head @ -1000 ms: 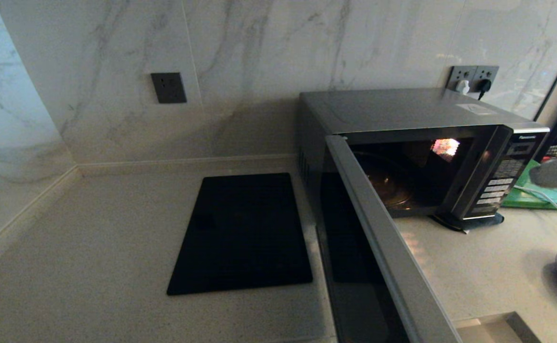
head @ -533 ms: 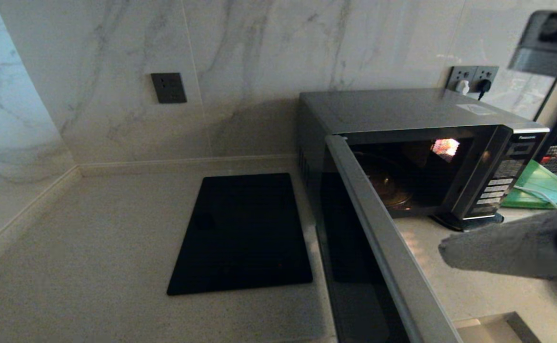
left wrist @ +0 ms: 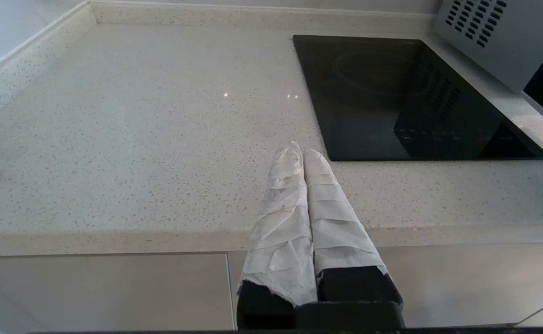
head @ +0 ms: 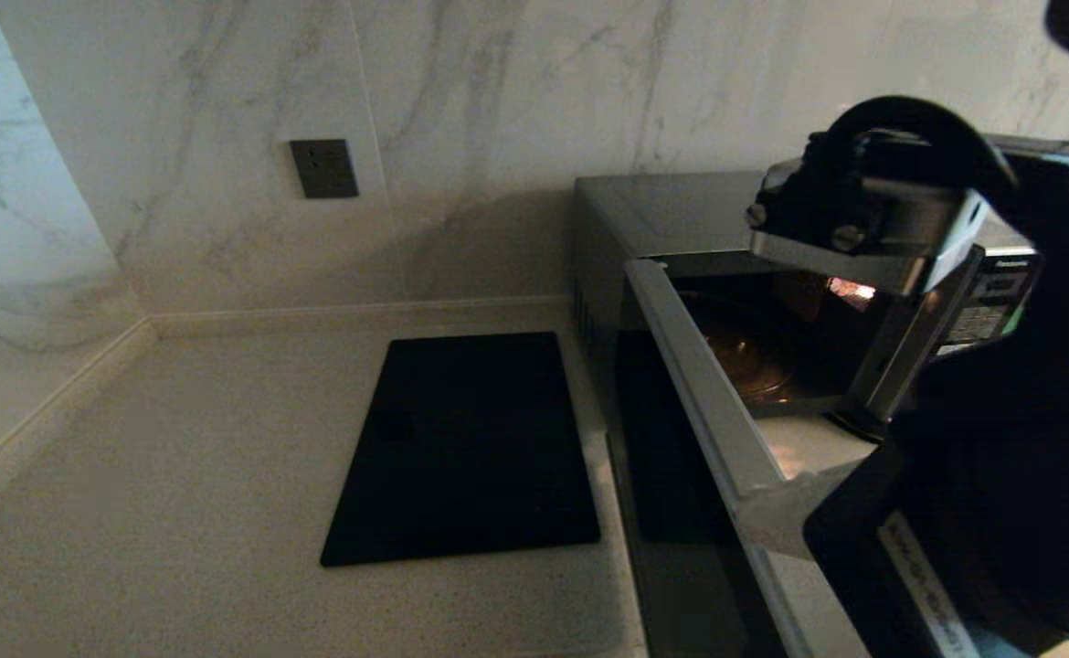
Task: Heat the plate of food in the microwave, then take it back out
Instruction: Close the microwave oven
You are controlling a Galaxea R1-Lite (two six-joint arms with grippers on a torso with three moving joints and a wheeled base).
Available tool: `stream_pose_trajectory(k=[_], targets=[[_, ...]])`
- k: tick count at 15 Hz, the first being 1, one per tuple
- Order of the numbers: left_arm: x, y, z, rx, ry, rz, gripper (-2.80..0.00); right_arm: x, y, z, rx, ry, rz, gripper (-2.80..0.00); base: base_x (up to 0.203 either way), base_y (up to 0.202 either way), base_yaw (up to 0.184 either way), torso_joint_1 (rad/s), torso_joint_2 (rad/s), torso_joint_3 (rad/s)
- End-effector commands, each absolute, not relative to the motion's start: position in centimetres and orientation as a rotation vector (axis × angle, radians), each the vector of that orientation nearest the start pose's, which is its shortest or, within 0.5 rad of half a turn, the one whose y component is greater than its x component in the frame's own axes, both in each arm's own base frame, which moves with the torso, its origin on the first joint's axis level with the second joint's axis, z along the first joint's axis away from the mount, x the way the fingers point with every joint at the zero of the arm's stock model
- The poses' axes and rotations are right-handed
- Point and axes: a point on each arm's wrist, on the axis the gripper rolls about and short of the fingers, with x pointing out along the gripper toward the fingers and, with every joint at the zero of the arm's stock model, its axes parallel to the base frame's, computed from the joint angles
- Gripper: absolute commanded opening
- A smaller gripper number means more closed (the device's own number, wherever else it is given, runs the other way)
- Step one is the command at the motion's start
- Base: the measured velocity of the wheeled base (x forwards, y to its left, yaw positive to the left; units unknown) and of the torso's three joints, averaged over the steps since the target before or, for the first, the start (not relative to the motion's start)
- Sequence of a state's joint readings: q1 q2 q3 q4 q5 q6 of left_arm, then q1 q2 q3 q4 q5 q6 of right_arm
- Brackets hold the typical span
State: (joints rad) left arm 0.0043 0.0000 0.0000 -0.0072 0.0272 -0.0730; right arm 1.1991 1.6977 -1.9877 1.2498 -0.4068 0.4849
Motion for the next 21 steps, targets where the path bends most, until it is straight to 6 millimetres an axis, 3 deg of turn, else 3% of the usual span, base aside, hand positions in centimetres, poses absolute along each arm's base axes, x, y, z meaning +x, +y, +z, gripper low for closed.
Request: stream_pose_trajectory(k=[1,8,14,17,21], targets=[[-2.3,0.1,7.6,-0.074,-0.007,0.032,-2.8,9.9,22.9,33.1,-0.286,0.844,0.519,-2.8,0.0,0.0,0.0,0.0,0.0,0.0],[-2.3,0.1,7.6,-0.074,-0.007,0.032,-2.8,10.7,23.9,31.8,-0.297,0.877,0.458,-2.8,0.0,0.0,0.0,0.0,0.0,0.0],[-2.3,0.1,7.6,-0.074,-0.007,0.032,-2.8,13.7,21.7,31.3,-0.203,0.893,0.163,-2.8,0.0,0.0,0.0,0.0,0.0,0.0],[-2.3,0.1,7.6,-0.074,-0.007,0.032,-2.8,14.2,20.3,31.4,-0.155,0.916,0.06,-2.8,0.0,0.0,0.0,0.0,0.0,0.0],[-2.3,0.1,7.6,-0.074,-0.007,0.032,-2.8,14.2,19.7,31.7,-0.143,0.904,0.038,-2.8,0.0,0.0,0.0,0.0,0.0,0.0]])
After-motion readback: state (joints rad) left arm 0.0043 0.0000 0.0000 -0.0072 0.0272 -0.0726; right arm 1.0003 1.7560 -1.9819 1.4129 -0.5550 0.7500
